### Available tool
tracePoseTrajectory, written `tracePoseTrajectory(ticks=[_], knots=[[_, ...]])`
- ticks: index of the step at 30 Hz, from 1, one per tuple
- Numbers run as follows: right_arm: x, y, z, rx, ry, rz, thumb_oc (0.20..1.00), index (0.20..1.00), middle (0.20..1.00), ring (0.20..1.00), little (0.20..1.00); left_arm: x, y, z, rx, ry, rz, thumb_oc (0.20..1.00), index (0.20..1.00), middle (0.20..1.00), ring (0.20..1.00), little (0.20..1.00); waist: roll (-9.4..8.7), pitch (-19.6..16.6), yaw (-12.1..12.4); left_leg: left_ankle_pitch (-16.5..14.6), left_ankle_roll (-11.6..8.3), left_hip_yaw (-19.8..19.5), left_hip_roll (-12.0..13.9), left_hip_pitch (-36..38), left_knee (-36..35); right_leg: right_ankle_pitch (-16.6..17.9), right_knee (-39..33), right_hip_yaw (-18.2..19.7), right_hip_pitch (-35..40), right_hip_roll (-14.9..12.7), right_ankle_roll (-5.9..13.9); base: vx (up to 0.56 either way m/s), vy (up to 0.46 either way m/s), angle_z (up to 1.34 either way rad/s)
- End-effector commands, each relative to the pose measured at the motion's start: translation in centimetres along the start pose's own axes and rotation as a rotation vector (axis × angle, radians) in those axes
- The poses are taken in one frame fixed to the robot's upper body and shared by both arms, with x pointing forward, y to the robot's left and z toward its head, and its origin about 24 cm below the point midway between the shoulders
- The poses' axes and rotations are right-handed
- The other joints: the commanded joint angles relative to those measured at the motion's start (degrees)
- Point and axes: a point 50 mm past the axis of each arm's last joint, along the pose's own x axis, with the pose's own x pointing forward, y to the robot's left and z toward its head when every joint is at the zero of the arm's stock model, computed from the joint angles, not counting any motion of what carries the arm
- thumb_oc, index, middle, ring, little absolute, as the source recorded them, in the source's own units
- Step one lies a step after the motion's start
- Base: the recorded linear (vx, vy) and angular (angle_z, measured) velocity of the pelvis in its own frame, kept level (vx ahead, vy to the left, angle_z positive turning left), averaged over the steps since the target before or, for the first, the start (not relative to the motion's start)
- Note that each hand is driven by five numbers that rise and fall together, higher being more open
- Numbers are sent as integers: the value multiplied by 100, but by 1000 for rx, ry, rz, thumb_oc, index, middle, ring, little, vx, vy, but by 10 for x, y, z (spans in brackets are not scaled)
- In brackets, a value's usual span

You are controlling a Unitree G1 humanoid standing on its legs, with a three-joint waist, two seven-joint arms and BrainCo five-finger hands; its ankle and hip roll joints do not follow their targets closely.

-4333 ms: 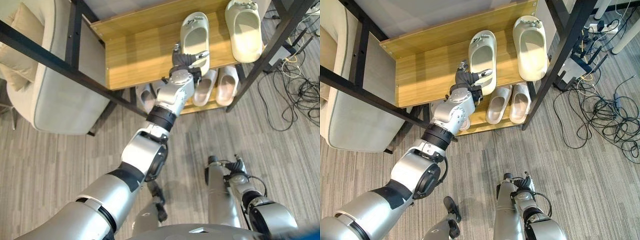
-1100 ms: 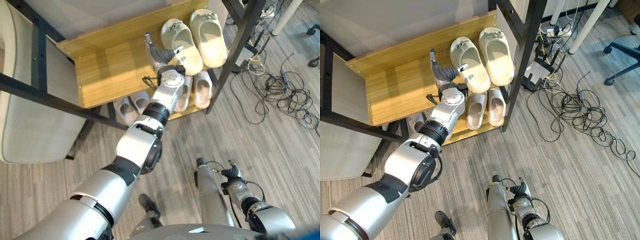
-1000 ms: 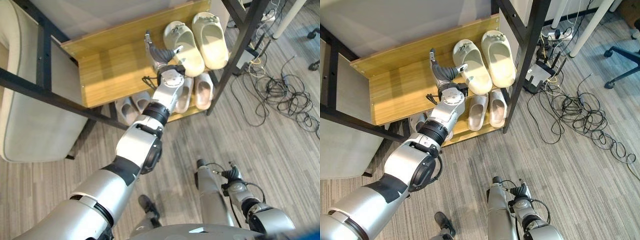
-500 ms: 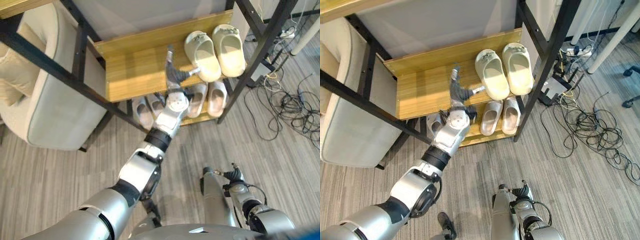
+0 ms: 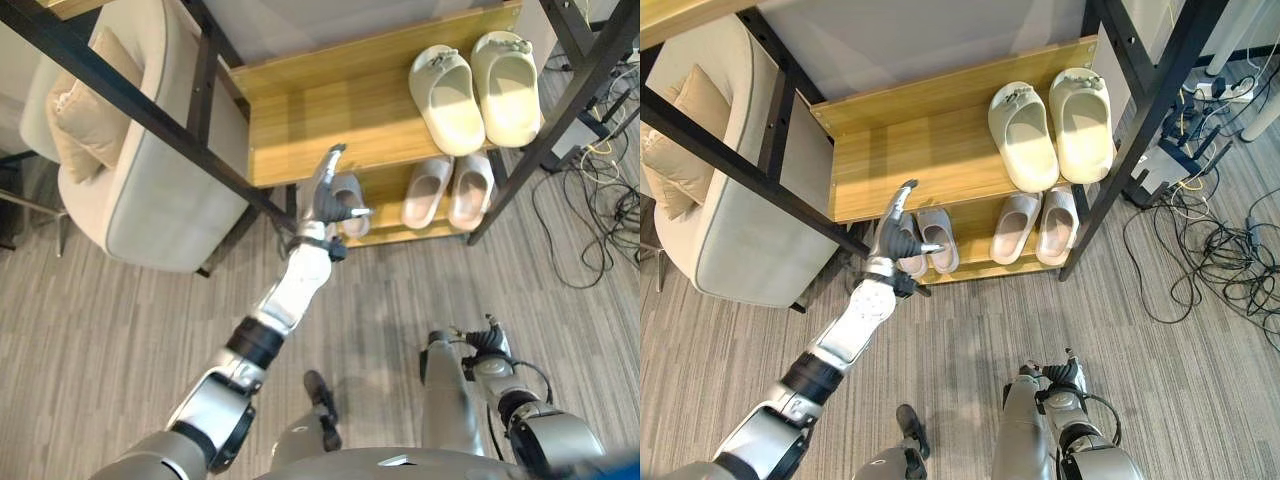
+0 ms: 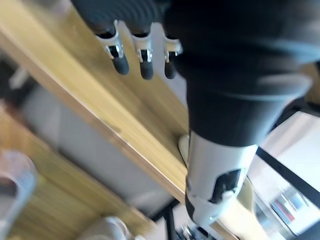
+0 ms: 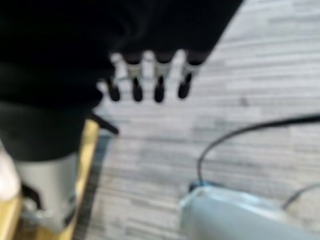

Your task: Arrange the slippers neatly on the shoe rack.

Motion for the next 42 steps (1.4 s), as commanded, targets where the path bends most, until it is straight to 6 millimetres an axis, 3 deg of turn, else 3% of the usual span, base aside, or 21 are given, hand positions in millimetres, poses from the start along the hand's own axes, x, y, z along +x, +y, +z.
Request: tracePoseTrajectory(ticks=[1, 7, 13, 30, 35, 36, 40, 42], knots=[[6, 0, 36, 87, -72, -41, 1000, 1000, 1000, 1000, 1000, 10, 34, 21, 27, -185, 185, 1000, 1000, 1000, 1000, 1000, -323, 350, 21, -1124, 375, -153, -237, -128, 1012, 1401, -2539, -275, 1535, -127, 661, -17, -6, 10], [8, -10, 31, 60, -68, -71, 1000, 1000, 1000, 1000, 1000, -33, 34, -37, 81, 54, 171, 1000, 1000, 1000, 1000, 1000, -389, 357, 141, -1065, 412, -258, -270, -27, 933, 1385, -2559, -400, 1723, -160, 680, -1, -4, 11], [3, 2, 21, -16, -68, -36, 1000, 1000, 1000, 1000, 1000, -63, 30, -75, 101, 257, 154, 1000, 1000, 1000, 1000, 1000, -461, 447, 249, -1053, 458, -407, -288, 32, 954, 1307, -2496, -545, 1900, -170, 662, 4, -7, 16], [5, -4, 41, -217, -215, -74, 1000, 1000, 1000, 1000, 1000, -78, 14, -88, 69, 375, 95, 1000, 1000, 1000, 1000, 1000, -535, 606, 379, -945, 479, -562, -284, -5, 908, 1279, -2487, -723, 2007, -139, 630, -3, -9, 5], [1, 4, 53, -195, -268, -45, 1000, 1000, 1000, 1000, 1000, -77, 10, -89, 29, 407, 102, 1000, 1000, 1000, 1000, 1000, -527, 748, 398, -930, 489, -593, -284, -122, 966, 1268, -2448, -741, 1941, -139, 624, -36, 0, 1], [-4, 16, 59, -171, -281, -4, 1000, 1000, 1000, 1000, 1000, -71, 6, -85, -5, 407, 111, 1000, 1000, 1000, 1000, 1000, -514, 858, 412, -914, 500, -620, -280, -236, 1019, 1261, -2408, -759, 1876, -141, 620, -64, 14, 4], [-7, 23, 63, -131, -281, 24, 1000, 1000, 1000, 1000, 1000, -68, 4, -82, -35, 408, 121, 1000, 1000, 1000, 1000, 1000, -500, 920, 421, -916, 513, -640, -266, -323, 1097, 1251, -2364, -769, 1837, -149, 615, -32, 16, 2], [-15, 39, 70, -33, -283, 89, 1000, 1000, 1000, 1000, 1000, -66, 0, -79, -83, 422, 132, 1000, 1000, 1000, 1000, 1000, -500, 996, 436, -951, 541, -674, -250, -418, 1235, 1237, -2303, -791, 1810, -155, 609, -34, 68, 4]])
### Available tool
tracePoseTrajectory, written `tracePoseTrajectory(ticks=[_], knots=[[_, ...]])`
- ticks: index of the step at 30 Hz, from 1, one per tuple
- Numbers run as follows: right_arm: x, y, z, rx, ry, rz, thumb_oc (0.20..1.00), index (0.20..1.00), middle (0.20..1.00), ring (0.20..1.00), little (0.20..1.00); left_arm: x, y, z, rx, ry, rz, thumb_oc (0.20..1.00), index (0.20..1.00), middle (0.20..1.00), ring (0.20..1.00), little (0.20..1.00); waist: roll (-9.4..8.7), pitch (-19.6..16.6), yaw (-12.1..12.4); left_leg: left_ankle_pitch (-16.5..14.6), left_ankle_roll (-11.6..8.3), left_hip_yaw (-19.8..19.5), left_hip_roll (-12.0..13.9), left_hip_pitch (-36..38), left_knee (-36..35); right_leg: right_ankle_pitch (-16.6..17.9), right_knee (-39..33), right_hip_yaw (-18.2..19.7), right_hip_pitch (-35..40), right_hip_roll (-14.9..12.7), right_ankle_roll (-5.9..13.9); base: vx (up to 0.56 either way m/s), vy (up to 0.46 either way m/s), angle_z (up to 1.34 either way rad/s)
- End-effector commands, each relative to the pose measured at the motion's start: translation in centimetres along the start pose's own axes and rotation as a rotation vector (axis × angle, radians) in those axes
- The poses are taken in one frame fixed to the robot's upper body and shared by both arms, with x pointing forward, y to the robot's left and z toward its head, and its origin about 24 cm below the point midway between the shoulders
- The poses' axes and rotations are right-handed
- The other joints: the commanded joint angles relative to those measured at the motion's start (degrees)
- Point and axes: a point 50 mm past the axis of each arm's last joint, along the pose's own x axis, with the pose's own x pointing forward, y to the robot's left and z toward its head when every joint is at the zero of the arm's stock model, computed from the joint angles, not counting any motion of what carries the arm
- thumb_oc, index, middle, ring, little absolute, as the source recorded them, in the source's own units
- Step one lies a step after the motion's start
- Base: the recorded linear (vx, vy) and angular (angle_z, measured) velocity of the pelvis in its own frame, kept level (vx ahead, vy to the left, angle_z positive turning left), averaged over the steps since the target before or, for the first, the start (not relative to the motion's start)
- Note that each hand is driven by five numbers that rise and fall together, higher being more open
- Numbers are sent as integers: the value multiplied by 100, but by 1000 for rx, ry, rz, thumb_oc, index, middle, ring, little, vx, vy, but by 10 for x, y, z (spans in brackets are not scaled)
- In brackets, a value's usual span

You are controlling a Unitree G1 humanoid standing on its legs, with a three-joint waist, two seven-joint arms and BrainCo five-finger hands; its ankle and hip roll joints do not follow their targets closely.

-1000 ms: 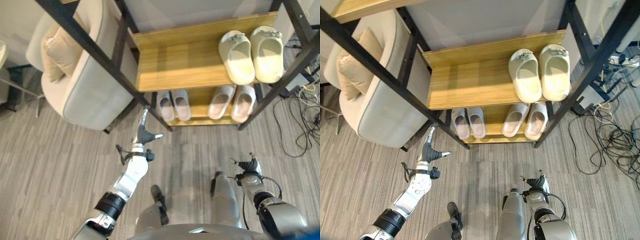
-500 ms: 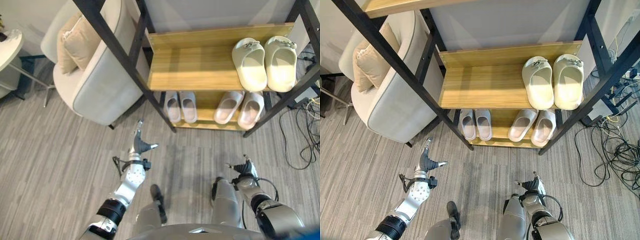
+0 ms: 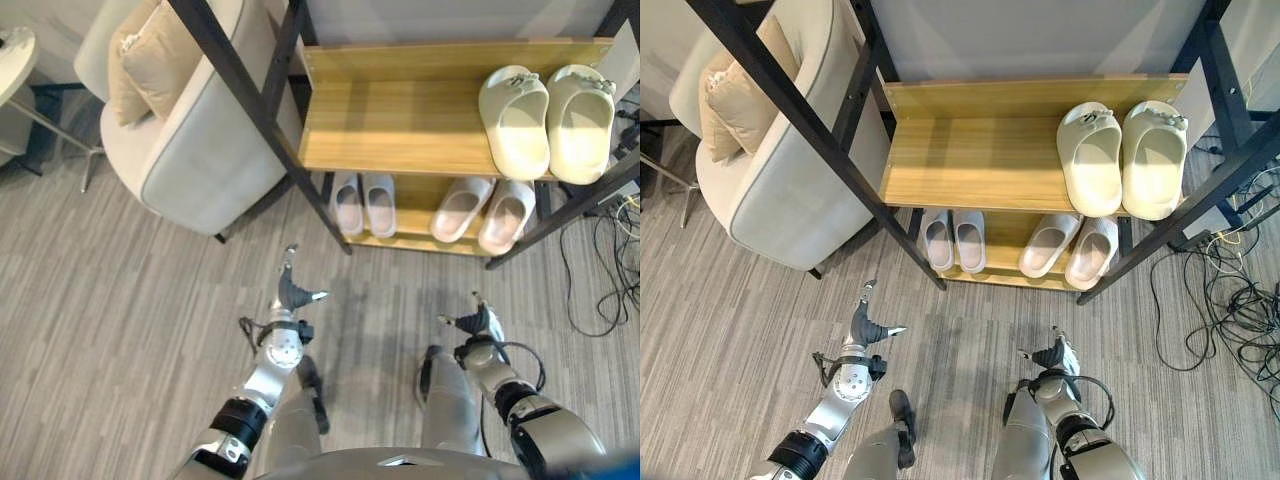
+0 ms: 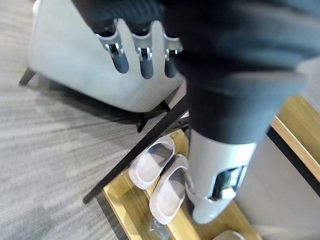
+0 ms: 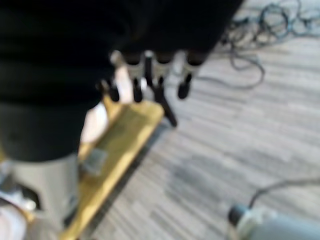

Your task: Arrange the slippers neatly on the shoe rack.

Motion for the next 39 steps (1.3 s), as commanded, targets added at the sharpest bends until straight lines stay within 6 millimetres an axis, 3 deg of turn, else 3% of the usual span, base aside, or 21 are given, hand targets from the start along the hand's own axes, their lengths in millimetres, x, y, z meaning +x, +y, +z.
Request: tracePoseTrajectory(ticks=[1, 4, 5, 6, 7, 8, 9, 10, 12, 13, 14, 15, 16, 23, 27, 30, 32, 34, 39], knots=[[-1, 17, 49, 194, -111, 69, 1000, 1000, 1000, 1000, 1000, 19, 20, 28, -117, -81, 109, 1000, 1000, 1000, 1000, 1000, -317, 609, 84, -839, 305, -50, -328, -342, 867, 1354, -2159, -162, 1118, 16, 628, -52, 84, 5], [-4, 22, 56, 218, -134, 94, 1000, 1000, 1000, 1000, 1000, 20, 17, 32, -119, -96, 103, 1000, 1000, 1000, 1000, 1000, -352, 663, 100, -847, 321, -80, -337, -431, 908, 1363, -2156, -206, 1101, 1, 646, -38, 26, 6], [15, -59, -39, 420, 138, 158, 1000, 1000, 1000, 1000, 1000, 23, 31, 25, -73, -94, 92, 1000, 1000, 1000, 1000, 1000, -462, 692, 27, -877, 317, -81, -308, -470, 960, 1313, -2144, -218, 1118, 15, 649, -103, -16, 28], [-7, 7, 20, 316, -84, 270, 1000, 1000, 1000, 1000, 1000, 24, 38, 32, -81, -123, 119, 1000, 1000, 1000, 1000, 1000, -558, 783, 60, -880, 324, -161, -302, -589, 982, 1380, -2197, -303, 1109, -10, 702, -112, -56, 39], [-7, -11, 9, 263, -126, 268, 1000, 1000, 1000, 1000, 1000, 21, 43, 33, -62, -145, 121, 1000, 1000, 1000, 1000, 1000, -635, 819, 28, -884, 328, -188, -286, -641, 1010, 1376, -2205, -325, 1110, 7, 701, -110, -46, 36], [-9, -25, 2, 382, -198, 405, 1000, 1000, 1000, 1000, 1000, 21, 42, 30, -59, -143, 96, 1000, 1000, 1000, 1000, 1000, -680, 841, 32, -873, 331, -187, -263, -675, 1017, 1377, -2215, -350, 1101, 9, 730, -60, -34, 18], [-5, -26, 82, 509, -395, 425, 1000, 1000, 1000, 1000, 1000, 23, 49, 29, -71, -118, 113, 1000, 1000, 1000, 1000, 1000, -676, 837, 92, -840, 329, -259, -283, -729, 986, 1416, -2252, -405, 1115, 2, 733, -48, -6, 6], [-15, -18, 11, 411, -203, 493, 1000, 1000, 1000, 1000, 1000, 19, 57, 26, -33, -137, 101, 1000, 1000, 1000, 1000, 1000, -700, 897, 97, -852, 334, -312, -307, -742, 1004, 1381, -2226, -459, 1145, -19, 747, -47, 17, 6], [-20, -15, 12, 380, -274, 489, 1000, 1000, 1000, 1000, 1000, 17, 51, 24, -44, -134, 86, 1000, 1000, 1000, 1000, 1000, -704, 919, 132, -821, 349, -339, -318, -778, 992, 1390, -2238, -514, 1177, -28, 774, -19, 38, 19], [-8, -27, 14, 381, -276, 494, 1000, 1000, 1000, 1000, 1000, 19, 45, 30, -52, -151, 76, 1000, 1000, 1000, 1000, 1000, -700, 893, 146, -772, 364, -342, -337, -777, 922, 1414, -2278, -538, 1186, -24, 766, 13, 25, 27], [-3, -25, 89, 458, -452, 465, 1000, 1000, 1000, 1000, 1000, 22, 46, 26, -68, -107, 97, 1000, 1000, 1000, 1000, 1000, -696, 880, 199, -767, 363, -400, -367, -780, 899, 1419, -2293, -588, 1228, -33, 756, 31, 53, 19], [-14, -18, 14, 307, -300, 440, 1000, 1000, 1000, 1000, 1000, 15, 44, 23, -61, -128, 60, 1000, 1000, 1000, 1000, 1000, -702, 910, 216, -771, 390, -431, -397, -747, 916, 1394, -2252, -626, 1282, -58, 768, 34, 21, 12], [0, -33, 38, 176, -339, 366, 1000, 1000, 1000, 1000, 1000, 16, 46, 24, -59, -121, 64, 1000, 1000, 1000, 1000, 1000, -715, 902, 238, -774, 390, -471, -415, -750, 923, 1392, -2261, -672, 1327, -64, 748, 21, 20, 14], [-1, -21, 62, 149, -370, 234, 1000, 1000, 1000, 1000, 1000, 21, 53, 20, -14, -112, 86, 1000, 1000, 1000, 1000, 1000, -825, 948, 382, -732, 443, -590, -496, -633, 810, 1420, -2345, -786, 1535, -51, 732, 14, -19, 8], [-2, -26, 62, 113, -388, 223, 1000, 1000, 1000, 1000, 1000, 22, 57, 20, 6, -119, 84, 1000, 1000, 1000, 1000, 1000, -853, 975, 372, -726, 442, -594, -492, -630, 809, 1404, -2345, -801, 1546, -46, 726, -4, -20, 4], [0, -39, 59, -10, -390, 228, 1000, 1000, 1000, 1000, 1000, 21, 67, 18, 48, -128, 77, 1000, 1000, 1000, 1000, 1000, -933, 1057, 350, -741, 440, -608, -452, -657, 887, 1386, -2318, -842, 1561, -47, 707, -10, -39, -2], [1, -57, 51, -56, -375, 202, 1000, 1000, 1000, 1000, 1000, 19, 73, 14, 70, -120, 77, 1000, 1000, 1000, 1000, 1000, -977, 1110, 317, -746, 433, -611, -422, -640, 906, 1393, -2324, -839, 1578, -38, 705, -10, -45, -2], [3, -100, 41, -107, -360, 99, 1000, 1000, 1000, 1000, 1000, 14, 83, 9, 94, -112, 82, 1000, 1000, 1000, 1000, 1000, -1009, 1164, 256, -771, 419, -572, -372, -606, 916, 1352, -2292, -811, 1594, -14, 705, -5, -26, -3], [3, -121, 41, -130, -369, 58, 1000, 1000, 1000, 1000, 1000, 12, 87, 7, 99, -109, 89, 1000, 1000, 1000, 1000, 1000, -1014, 1162, 231, -734, 411, -541, -338, -620, 894, 1380, -2306, -769, 1548, 9, 691, -2, -12, -5]])
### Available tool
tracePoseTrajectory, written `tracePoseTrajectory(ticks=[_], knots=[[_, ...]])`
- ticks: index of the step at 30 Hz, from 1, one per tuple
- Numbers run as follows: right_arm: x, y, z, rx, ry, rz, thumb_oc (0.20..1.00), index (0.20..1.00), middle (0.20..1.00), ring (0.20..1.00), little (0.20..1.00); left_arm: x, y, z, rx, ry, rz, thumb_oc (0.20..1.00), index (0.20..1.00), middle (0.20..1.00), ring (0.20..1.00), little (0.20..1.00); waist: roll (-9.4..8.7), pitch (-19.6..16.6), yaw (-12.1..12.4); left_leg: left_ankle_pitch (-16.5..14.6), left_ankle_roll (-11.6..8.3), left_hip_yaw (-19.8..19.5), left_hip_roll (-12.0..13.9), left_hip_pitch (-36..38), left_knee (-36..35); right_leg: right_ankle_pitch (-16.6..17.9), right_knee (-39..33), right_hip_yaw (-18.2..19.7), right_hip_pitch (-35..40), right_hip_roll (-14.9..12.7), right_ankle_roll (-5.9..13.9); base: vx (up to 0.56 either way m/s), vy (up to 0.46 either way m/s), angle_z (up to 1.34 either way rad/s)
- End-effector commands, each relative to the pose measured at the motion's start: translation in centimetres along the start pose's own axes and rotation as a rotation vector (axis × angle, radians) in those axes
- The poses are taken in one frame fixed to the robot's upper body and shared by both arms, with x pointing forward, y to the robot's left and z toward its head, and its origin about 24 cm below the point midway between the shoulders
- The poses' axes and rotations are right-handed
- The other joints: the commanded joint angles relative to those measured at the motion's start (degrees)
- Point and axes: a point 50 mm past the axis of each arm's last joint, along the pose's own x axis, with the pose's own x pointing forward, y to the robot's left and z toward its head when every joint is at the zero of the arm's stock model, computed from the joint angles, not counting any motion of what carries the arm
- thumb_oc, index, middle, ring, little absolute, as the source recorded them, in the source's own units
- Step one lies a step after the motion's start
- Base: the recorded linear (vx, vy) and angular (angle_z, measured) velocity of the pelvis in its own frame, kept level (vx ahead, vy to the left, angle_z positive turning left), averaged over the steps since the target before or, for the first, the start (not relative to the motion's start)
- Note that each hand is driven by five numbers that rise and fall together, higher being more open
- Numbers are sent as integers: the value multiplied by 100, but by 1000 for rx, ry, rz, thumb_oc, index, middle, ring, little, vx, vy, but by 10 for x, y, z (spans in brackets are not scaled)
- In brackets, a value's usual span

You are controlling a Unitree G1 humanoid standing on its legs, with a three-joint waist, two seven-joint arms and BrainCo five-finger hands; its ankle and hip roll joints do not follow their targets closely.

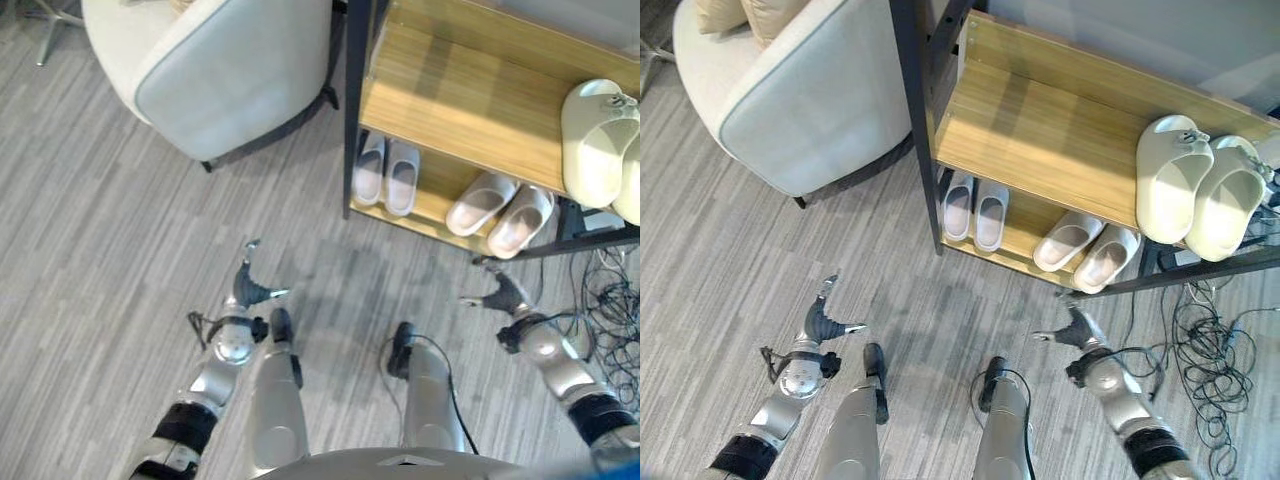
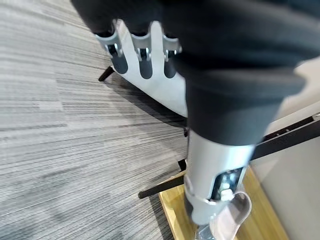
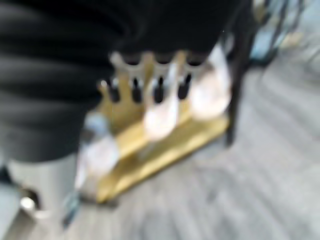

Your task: Arrange the slippers neatly on the shoe rack.

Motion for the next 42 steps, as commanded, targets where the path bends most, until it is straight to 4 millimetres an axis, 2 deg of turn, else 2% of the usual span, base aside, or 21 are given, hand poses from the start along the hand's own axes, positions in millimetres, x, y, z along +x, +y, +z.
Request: tracePoseTrajectory(ticks=[1, 7, 13, 14, 17, 24, 36, 42], knots=[[12, -15, 20, -22, -60, -29, 1000, 1000, 1000, 1000, 1000, 8, 16, 29, -39, -128, 77, 1000, 1000, 1000, 1000, 1000, -120, 313, 82, -458, 343, 23, -247, -220, 516, 970, -1504, -29, 814, 207, 474, 4, -18, -4], [15, -43, 31, -46, -89, -70, 1000, 1000, 1000, 1000, 1000, 6, 19, 29, -37, -131, 82, 1000, 1000, 1000, 1000, 1000, -75, 305, 36, -379, 316, 67, -242, -184, 421, 990, -1530, 7, 793, 219, 457, 0, 0, 0], [20, -52, 42, -47, -117, -88, 1000, 1000, 1000, 1000, 1000, 6, 17, 31, -44, -131, 73, 1000, 1000, 1000, 1000, 1000, -41, 262, 32, -342, 309, 65, -241, -167, 355, 999, -1541, 37, 772, 238, 438, 8, -11, -4], [22, -59, 45, -41, -124, -109, 1000, 1000, 1000, 1000, 1000, 6, 16, 32, -43, -133, 68, 1000, 1000, 1000, 1000, 1000, -32, 243, 25, -325, 304, 70, -243, -158, 331, 1009, -1553, 44, 773, 241, 437, 8, -3, -7], [23, -65, 46, -30, -117, -137, 1000, 1000, 1000, 1000, 1000, 5, 16, 31, -46, -130, 65, 1000, 1000, 1000, 1000, 1000, -20, 225, 21, -302, 302, 68, -245, -138, 293, 1012, -1567, 51, 791, 242, 443, 5, -1, -2], [23, -95, 42, 11, -53, -271, 1000, 1000, 1000, 1000, 1000, 2, 15, 28, -42, -119, 56, 1000, 1000, 1000, 1000, 1000, 42, 101, 17, -206, 308, 54, -328, -19, 62, 1005, -1606, 56, 853, 206, 473, 21, 4, -1], [20, -119, 48, 34, -52, -348, 1000, 1000, 1000, 1000, 1000, -1, 15, 24, -37, -114, 44, 1000, 1000, 1000, 1000, 1000, 64, 78, 27, -168, 309, 35, -367, -32, 15, 1004, -1615, 35, 853, 183, 479, 0, 0, 0], [17, -124, 53, 31, -65, -358, 1000, 1000, 1000, 1000, 1000, -3, 11, 22, -35, -111, 25, 1000, 1000, 1000, 1000, 1000, 68, 24, 8, -200, 315, 39, -352, -27, 48, 976, -1587, 59, 859, 185, 485, 6, 0, 0]])
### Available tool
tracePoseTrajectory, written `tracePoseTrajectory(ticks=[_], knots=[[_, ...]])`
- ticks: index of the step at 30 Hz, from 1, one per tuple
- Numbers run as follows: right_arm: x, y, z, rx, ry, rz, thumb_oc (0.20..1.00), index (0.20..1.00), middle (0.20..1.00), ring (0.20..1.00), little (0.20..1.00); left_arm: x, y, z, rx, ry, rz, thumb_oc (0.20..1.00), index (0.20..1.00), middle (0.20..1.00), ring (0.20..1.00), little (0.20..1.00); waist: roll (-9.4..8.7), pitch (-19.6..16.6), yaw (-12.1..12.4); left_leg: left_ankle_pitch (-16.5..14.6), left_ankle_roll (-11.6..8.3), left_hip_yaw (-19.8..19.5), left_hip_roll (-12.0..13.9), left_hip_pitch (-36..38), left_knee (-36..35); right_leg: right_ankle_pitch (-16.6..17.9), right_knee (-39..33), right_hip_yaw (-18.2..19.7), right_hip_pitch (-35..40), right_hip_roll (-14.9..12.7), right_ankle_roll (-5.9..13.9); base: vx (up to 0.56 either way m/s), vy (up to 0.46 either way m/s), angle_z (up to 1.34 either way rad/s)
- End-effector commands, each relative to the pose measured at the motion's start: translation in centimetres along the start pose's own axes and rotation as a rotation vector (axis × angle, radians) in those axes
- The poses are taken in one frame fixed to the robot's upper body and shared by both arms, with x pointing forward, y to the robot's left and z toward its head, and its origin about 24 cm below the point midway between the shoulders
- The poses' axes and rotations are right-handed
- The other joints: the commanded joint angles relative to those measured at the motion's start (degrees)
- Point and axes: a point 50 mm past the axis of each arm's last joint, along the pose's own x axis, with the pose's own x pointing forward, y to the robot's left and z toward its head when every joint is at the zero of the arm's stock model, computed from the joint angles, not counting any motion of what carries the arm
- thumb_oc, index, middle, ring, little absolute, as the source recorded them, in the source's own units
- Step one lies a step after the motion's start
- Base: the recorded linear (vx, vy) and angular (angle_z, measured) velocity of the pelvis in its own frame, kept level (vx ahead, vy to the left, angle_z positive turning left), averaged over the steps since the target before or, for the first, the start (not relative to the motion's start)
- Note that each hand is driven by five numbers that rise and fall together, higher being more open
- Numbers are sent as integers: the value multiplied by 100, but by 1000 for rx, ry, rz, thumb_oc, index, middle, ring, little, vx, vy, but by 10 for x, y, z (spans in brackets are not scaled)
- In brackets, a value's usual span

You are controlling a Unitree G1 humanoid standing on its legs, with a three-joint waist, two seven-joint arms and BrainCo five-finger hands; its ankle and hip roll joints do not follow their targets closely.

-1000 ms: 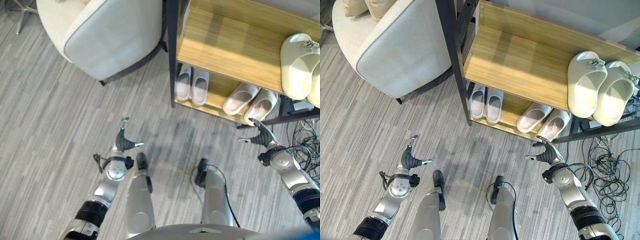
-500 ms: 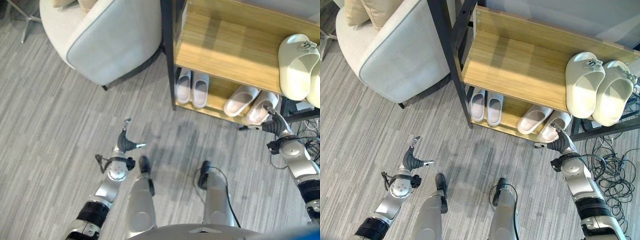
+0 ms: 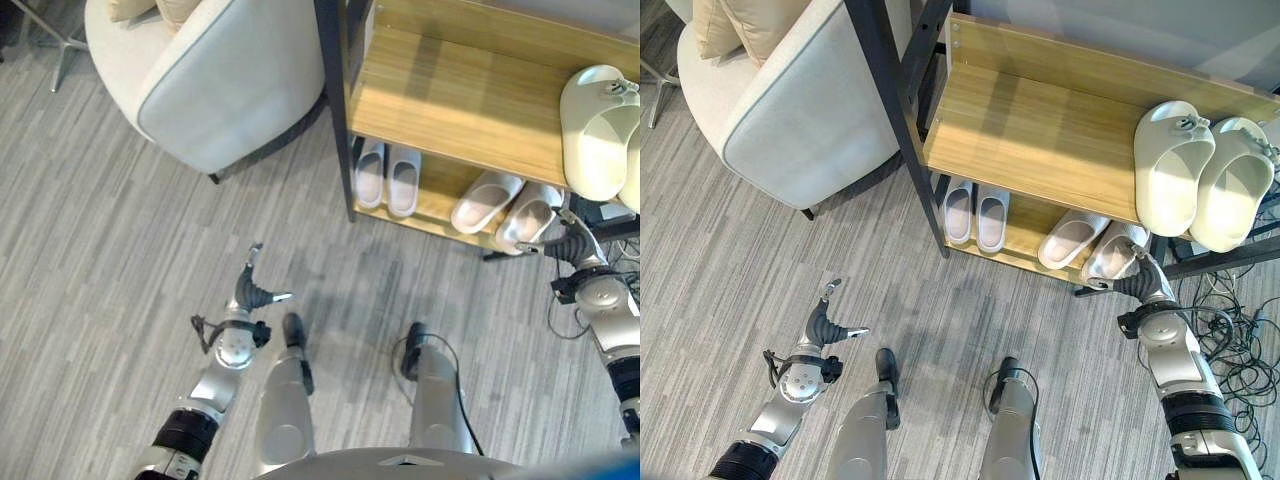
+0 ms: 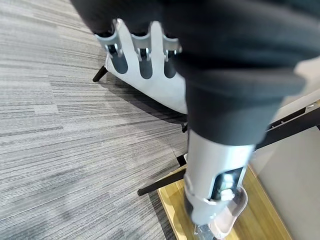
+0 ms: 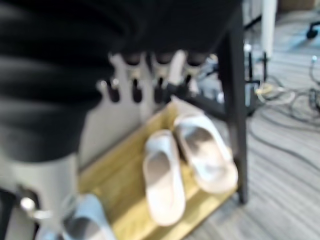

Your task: Arrange the slippers neatly on the shoe rack.

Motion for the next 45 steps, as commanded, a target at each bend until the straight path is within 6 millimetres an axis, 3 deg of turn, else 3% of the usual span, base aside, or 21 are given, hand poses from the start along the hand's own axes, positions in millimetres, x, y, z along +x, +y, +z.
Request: tracePoseTrajectory(ticks=[1, 17, 34, 45], knots=[[8, -35, 22, -50, -64, -102, 1000, 1000, 1000, 1000, 1000, 2, 18, 20, -4, -116, 64, 1000, 1000, 1000, 1000, 1000, -292, 19, -14, -209, 311, -93, -322, -306, 319, 984, -1532, -57, 772, 166, 476, 0, 0, 0], [0, -51, 35, -31, -91, -156, 1000, 1000, 1000, 1000, 1000, 0, 12, 19, -5, -113, 35, 1000, 1000, 1000, 1000, 1000, -256, 1, -40, -263, 311, -53, -293, -321, 395, 959, -1474, 34, 709, 178, 452, 0, 0, 0], [14, -42, 42, 142, -36, -138, 1000, 1000, 1000, 1000, 1000, -1, 14, 8, 24, -65, 11, 1000, 1000, 1000, 1000, 1000, -260, -105, -55, -155, 311, -56, -321, -297, 245, 1038, -1588, 42, 746, 196, 474, 0, 0, 0], [10, -24, 27, 186, 15, -113, 1000, 1000, 1000, 1000, 1000, -3, 15, -1, 52, -30, -14, 1000, 1000, 1000, 1000, 1000, -305, -223, -70, -227, 322, -21, -305, -165, 297, 1060, -1608, 33, 888, 180, 506, 0, 0, 0]])
